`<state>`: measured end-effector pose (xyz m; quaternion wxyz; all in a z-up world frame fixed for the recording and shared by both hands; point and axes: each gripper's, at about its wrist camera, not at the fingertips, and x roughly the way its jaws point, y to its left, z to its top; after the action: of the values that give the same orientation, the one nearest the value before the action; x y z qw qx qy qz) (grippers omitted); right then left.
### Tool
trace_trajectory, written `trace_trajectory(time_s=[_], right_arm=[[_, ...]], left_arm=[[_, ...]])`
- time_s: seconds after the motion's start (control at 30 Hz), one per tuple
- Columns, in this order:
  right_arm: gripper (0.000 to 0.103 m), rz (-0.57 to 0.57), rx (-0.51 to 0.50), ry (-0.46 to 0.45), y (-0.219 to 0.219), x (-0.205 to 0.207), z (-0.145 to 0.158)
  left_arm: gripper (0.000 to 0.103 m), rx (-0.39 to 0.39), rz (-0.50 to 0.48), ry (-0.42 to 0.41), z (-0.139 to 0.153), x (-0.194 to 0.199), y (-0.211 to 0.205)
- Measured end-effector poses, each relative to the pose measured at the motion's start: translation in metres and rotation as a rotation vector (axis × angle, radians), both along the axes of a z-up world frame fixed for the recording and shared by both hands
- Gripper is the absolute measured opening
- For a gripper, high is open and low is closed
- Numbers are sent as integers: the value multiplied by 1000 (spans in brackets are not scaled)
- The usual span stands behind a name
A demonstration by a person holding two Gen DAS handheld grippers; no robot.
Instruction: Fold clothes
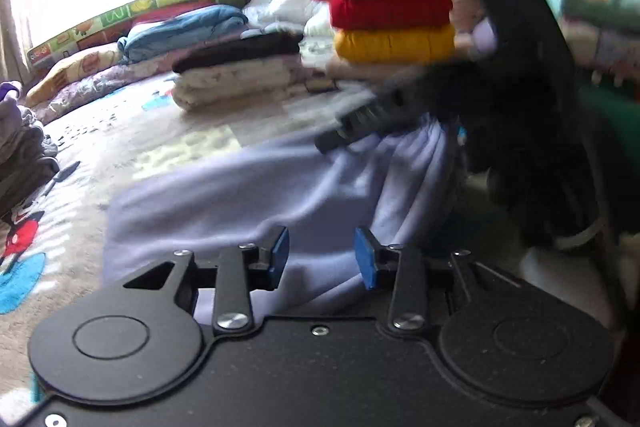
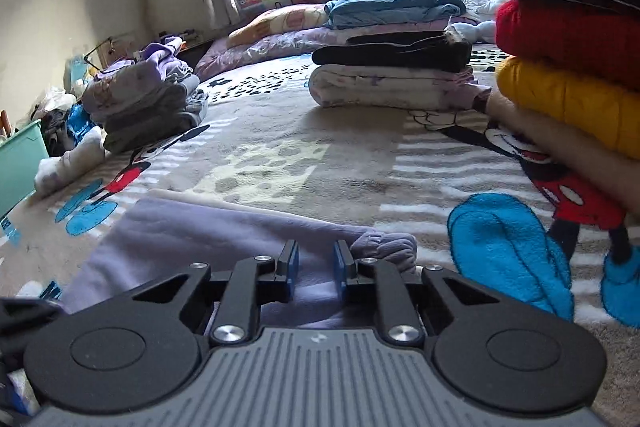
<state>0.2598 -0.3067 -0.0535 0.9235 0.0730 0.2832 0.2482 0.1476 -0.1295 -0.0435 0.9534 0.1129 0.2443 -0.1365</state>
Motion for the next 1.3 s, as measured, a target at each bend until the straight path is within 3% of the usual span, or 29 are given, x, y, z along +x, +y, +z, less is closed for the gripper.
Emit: trace_trajectory(time_s=[0.13,0.3,0.4,0.43,0.47,0.53,0.63,0.73,0.87,1.13,1.3], right_arm=[[22,13,29,2,-5,-2,0],[22,21,-11,-15,2,-3,-6],[28,27,-4,-40,3,-9,-2],[40,26,19,-55,-1,-14,2],[49,17,51,-75,-6,-21,6],[51,-17,107,-118,-20,-36,16],[67,-116,199,-118,-46,-53,21],[70,-193,327,-17,-72,-57,11],[75,-200,467,127,-86,-59,-10],[75,-199,495,236,-75,-47,-37],[75,-195,476,227,-67,-39,-38]], left_arm=[[36,-69,120,-32,6,22,46],[38,-109,144,107,-23,57,76],[43,-182,164,52,-1,37,89],[53,-229,173,40,5,29,98],[54,-285,191,49,7,24,109],[54,-407,238,86,2,18,131],[54,-591,307,143,-4,10,166],[54,-754,332,216,-11,8,182],[54,-918,325,300,-27,7,185],[53,-988,288,319,-36,17,175],[38,-1003,294,327,-45,29,170]])
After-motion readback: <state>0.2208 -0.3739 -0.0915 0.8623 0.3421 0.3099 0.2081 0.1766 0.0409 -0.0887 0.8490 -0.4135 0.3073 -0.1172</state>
